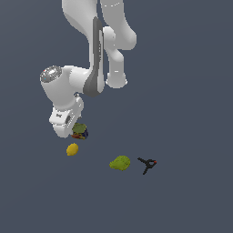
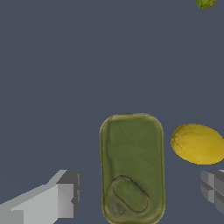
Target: Pick up a designated object from a clutter of objects.
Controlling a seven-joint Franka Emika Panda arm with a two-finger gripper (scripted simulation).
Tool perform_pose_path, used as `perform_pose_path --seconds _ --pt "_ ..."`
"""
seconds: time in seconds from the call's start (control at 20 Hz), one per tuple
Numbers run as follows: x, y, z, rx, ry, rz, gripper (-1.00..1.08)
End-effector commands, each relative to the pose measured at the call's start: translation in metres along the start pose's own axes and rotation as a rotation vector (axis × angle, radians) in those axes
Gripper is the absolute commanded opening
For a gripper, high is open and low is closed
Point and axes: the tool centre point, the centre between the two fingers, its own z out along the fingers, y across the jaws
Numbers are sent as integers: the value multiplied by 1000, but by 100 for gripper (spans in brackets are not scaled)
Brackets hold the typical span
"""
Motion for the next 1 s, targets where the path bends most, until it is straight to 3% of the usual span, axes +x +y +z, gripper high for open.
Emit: perform_pose_path --seconds 0.0,0.5,0.95 --pt "-3 -1 3 -1 2 -22 100" --pt "-5 -2 9 -1 4 -37 100" --pt "-5 -3 46 -1 5 -40 100"
